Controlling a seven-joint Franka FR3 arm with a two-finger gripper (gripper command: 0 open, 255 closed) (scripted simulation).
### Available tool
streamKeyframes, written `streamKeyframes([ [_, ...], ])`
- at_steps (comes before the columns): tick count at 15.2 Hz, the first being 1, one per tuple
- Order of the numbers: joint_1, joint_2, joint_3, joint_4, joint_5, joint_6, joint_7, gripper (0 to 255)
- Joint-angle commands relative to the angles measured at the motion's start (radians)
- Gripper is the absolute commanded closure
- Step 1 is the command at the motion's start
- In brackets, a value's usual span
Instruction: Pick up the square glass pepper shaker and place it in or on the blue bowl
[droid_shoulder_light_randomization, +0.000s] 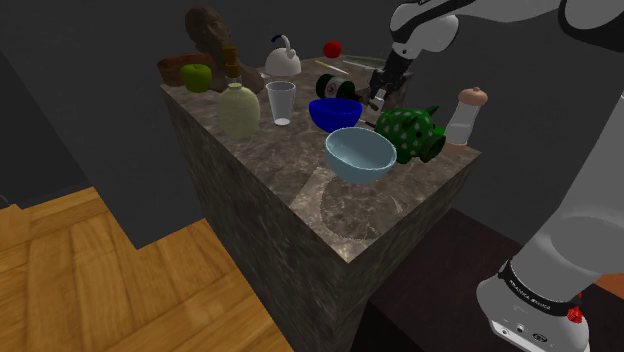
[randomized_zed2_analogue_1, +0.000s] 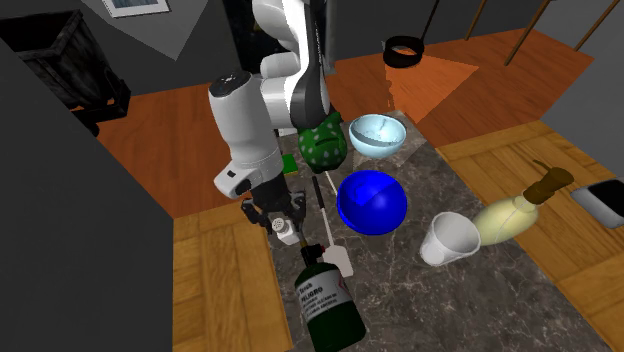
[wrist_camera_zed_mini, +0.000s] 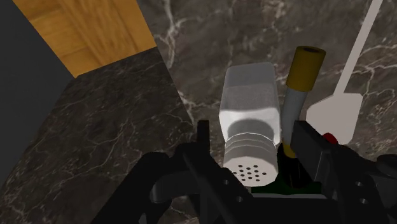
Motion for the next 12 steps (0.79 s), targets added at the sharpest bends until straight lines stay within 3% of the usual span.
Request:
streamKeyframes([
  [1, 0.0, 0.0, 0.0, 0.0, 0.0, 0.0, 0.0, 255],
  [12, 0.001, -0.012, -0.003, 0.025, -0.012, -0.035, 0.013, 255],
])
